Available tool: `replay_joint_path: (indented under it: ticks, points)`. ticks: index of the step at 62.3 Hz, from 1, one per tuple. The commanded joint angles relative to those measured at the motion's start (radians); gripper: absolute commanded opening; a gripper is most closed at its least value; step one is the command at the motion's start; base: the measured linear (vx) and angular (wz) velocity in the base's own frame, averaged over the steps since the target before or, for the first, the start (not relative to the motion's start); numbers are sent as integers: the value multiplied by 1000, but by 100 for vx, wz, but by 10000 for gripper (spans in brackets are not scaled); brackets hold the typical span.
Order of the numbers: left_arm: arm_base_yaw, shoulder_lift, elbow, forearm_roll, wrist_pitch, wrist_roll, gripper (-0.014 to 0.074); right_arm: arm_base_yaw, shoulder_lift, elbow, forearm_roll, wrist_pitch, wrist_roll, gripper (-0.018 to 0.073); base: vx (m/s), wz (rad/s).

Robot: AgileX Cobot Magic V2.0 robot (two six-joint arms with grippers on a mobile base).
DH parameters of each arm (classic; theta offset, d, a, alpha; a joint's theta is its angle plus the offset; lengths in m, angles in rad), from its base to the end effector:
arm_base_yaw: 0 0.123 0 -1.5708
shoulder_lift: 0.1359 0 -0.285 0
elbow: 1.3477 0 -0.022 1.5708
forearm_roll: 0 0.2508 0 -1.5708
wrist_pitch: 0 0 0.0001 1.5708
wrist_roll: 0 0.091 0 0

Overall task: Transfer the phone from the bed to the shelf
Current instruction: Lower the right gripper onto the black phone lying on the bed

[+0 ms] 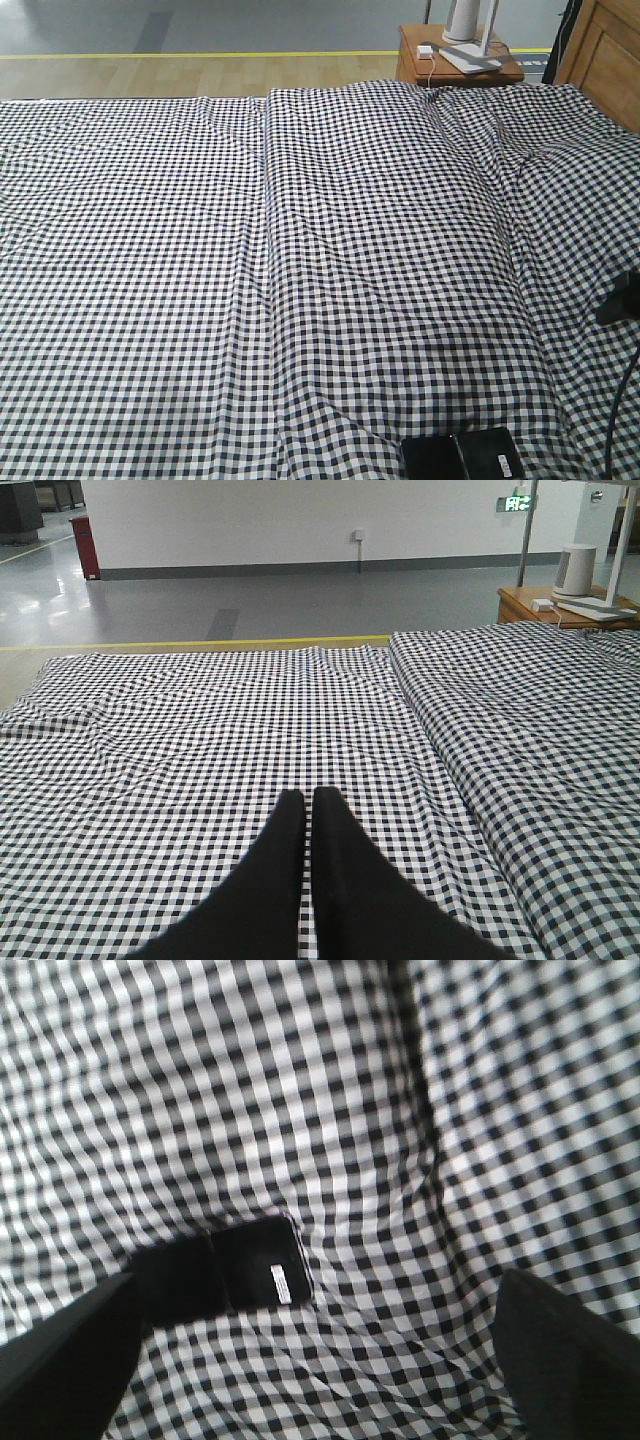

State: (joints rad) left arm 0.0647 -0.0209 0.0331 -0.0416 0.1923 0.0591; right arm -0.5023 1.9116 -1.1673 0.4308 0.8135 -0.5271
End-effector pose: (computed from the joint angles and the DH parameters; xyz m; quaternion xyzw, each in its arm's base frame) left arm 0.0556 0.0029 0.1857 -0.0147 0.7471 0.0246 0.6640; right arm 0.3249 -0.1469 0.1547 0.1268 0.9773 0.1173 0.1226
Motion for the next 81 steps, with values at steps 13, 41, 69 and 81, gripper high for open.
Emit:
replay_joint_path:
  ticks: [13, 41, 69, 81]
  points:
    - [1, -7, 6, -9, -74, 0, 1, -7, 215, -93, 58, 62, -122, 648, 0, 0]
    - [1, -7, 6, -9, -74, 0, 1, -7, 531, -177, 274, 202, -344, 631, 0, 0]
    - [1, -7, 6, -9, -74, 0, 1, -7, 724, -289, 344, 335, -454, 616, 0, 0]
    - [1, -7, 6, -9, -74, 0, 1, -7, 776, -341, 370, 370, -463, 603, 0, 0]
